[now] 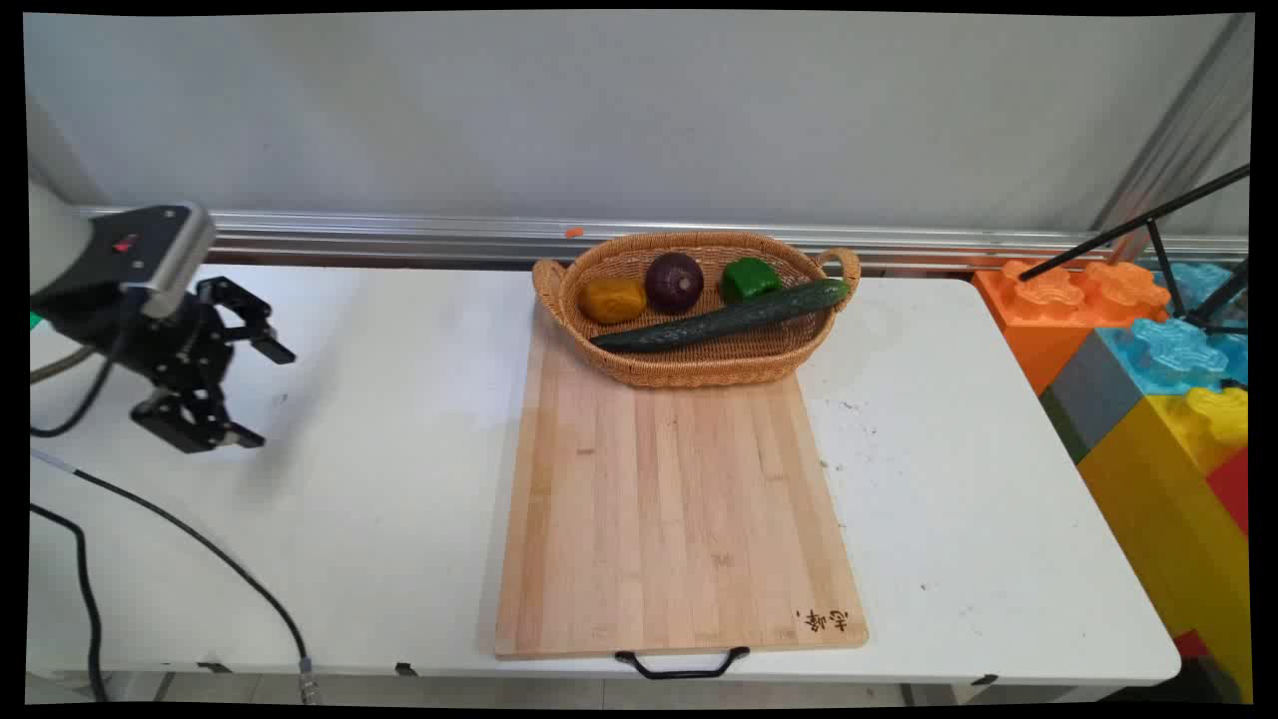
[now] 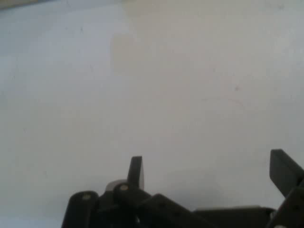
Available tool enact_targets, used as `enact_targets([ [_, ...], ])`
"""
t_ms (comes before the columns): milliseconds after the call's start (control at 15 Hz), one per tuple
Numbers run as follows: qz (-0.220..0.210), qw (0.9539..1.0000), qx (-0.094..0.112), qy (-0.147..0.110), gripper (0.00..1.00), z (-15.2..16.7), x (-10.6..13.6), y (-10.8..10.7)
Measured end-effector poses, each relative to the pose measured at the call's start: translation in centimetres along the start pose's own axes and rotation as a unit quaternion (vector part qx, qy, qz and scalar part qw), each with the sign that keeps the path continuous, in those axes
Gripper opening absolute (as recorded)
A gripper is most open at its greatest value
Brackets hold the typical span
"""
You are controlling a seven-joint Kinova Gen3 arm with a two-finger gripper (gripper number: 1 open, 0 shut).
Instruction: Pick up the cucumber from the vegetable basket
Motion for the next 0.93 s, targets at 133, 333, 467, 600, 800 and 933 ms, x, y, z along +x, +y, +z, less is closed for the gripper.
enact_targets([
  [133, -0.003, 1.0000, -0.003, 0.007, 1.00, 0.8, 0.6, -0.4],
  [333, -0.010, 0.9997, -0.010, 0.021, 1.00, 1.9, 1.9, -1.1],
  [467, -0.017, 0.9992, -0.015, 0.032, 1.00, 2.6, 3.1, -1.6],
  [600, -0.024, 0.9987, -0.018, 0.040, 1.00, 3.0, 3.9, -1.9],
  [800, -0.038, 0.9974, -0.019, 0.058, 1.00, 3.7, 5.6, -2.6],
  [933, -0.050, 0.9959, -0.013, 0.073, 1.00, 4.1, 7.0, -3.2],
])
